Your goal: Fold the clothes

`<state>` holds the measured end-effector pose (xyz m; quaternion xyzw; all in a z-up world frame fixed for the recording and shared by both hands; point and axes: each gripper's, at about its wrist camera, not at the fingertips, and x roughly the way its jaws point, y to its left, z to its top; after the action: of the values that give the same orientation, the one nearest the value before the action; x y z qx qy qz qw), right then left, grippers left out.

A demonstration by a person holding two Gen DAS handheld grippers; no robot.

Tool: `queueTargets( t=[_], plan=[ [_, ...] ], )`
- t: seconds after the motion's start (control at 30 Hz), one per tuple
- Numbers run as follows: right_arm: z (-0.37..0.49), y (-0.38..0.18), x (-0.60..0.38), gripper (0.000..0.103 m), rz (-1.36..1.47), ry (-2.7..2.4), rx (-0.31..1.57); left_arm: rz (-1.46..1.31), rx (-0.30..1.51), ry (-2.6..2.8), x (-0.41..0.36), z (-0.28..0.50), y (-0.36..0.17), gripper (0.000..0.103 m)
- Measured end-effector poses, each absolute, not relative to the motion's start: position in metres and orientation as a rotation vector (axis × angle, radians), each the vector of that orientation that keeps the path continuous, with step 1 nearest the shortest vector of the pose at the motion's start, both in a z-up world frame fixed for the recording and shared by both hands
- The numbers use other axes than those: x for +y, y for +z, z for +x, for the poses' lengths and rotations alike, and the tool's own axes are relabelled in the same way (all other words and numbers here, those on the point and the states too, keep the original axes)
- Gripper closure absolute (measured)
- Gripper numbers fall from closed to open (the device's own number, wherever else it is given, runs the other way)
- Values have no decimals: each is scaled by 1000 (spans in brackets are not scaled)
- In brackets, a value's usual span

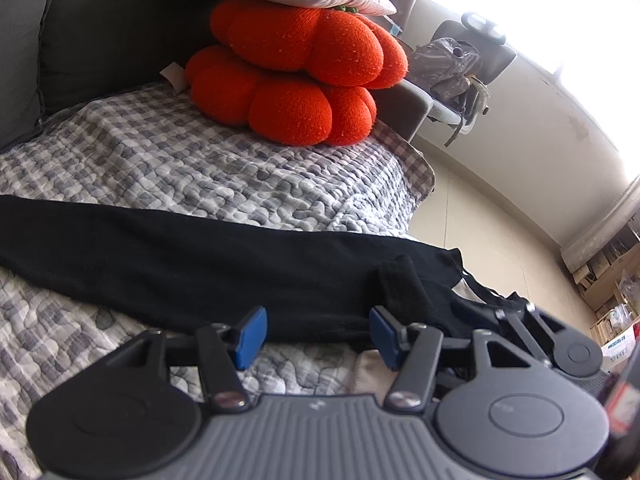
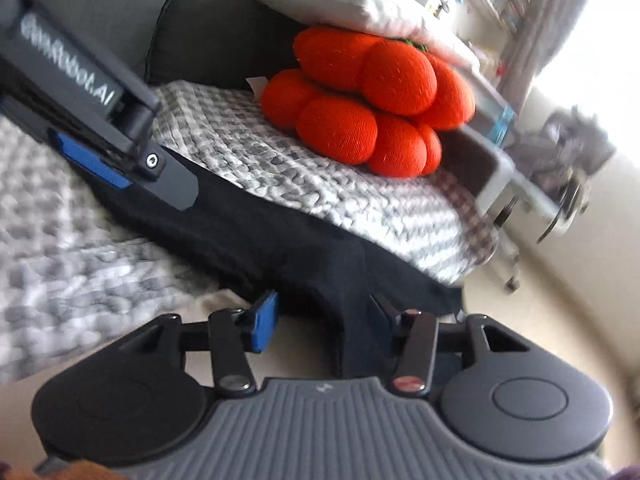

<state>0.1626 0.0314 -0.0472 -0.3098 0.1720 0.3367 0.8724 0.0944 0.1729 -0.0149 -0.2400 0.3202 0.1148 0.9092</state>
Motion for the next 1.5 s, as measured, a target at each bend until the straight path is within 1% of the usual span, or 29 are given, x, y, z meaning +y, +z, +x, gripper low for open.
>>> queueTargets(
  t=[0.03,0.07,0.1,0.13,0.17,0.27,0.33,0.4,0.43,0.5,0.53,0.57,0.6,0.63,0.77,0.87,0.93,1.03,1.17,1.2,1.23,1.3,1.33,1.37,1.4,1.47,1.5],
  plan=[
    [161,-50,38,52,-697,692,326,-504,660,231,174,94,-15,44],
    [163,-49,42,61,-702,698,322,-511,659,226,175,94,-14,44],
    [165,-48,45,91,-704,705,319,-514,659,224,175,94,-14,44],
    [167,-47,49,95,-707,712,317,-516,658,226,176,93,-14,44],
    [173,-38,44,95,-597,725,339,-520,656,229,178,93,-13,44],
    [196,-16,17,95,-190,744,420,-546,654,240,185,93,-13,43],
    [208,-18,-1,95,-5,759,481,-571,659,250,191,93,-14,42],
    [206,-28,4,85,-79,787,545,-597,664,259,196,94,-16,42],
    [205,-34,6,85,-121,802,577,-613,668,261,199,95,-17,42],
    [185,-37,12,84,-252,818,541,-640,675,261,202,98,-19,42],
    [175,-34,9,83,-253,832,520,-642,678,258,202,100,-19,42],
    [172,-28,-4,72,-217,844,520,-642,681,255,201,102,-19,42],
    [170,-22,-17,55,-178,856,522,-632,685,252,198,104,-20,41],
    [167,-16,-30,53,-140,867,523,-618,689,252,196,107,-20,41],
    [161,3,-85,53,-90,857,547,-591,701,245,186,125,-24,41],
    [162,13,-126,53,-136,746,550,-618,718,193,180,145,-29,41],
    [173,19,-156,53,-117,633,561,-621,729,147,174,161,-30,41],
    [204,26,-207,53,-14,474,583,-601,739,83,168,185,-30,41],
    [239,20,-266,52,161,357,632,-589,771,35,161,211,-40,43],
    [246,15,-274,52,192,337,646,-570,784,33,158,215,-44,49],
    [252,10,-283,52,221,316,660,-544,788,35,156,216,-46,51],
    [260,-2,-289,52,207,281,683,-495,796,39,150,219,-51,61],
    [262,-8,-288,52,197,279,692,-481,790,46,150,219,-50,64],
    [264,-14,-288,52,186,278,701,-479,784,46,151,219,-50,72],
    [266,-17,-286,52,163,280,705,-480,777,39,152,219,-50,83],
    [271,-24,-282,52,114,284,713,-464,771,27,152,219,-50,94],
    [271,-25,-282,53,92,309,725,-438,767,31,150,218,-50,97]
  ],
)
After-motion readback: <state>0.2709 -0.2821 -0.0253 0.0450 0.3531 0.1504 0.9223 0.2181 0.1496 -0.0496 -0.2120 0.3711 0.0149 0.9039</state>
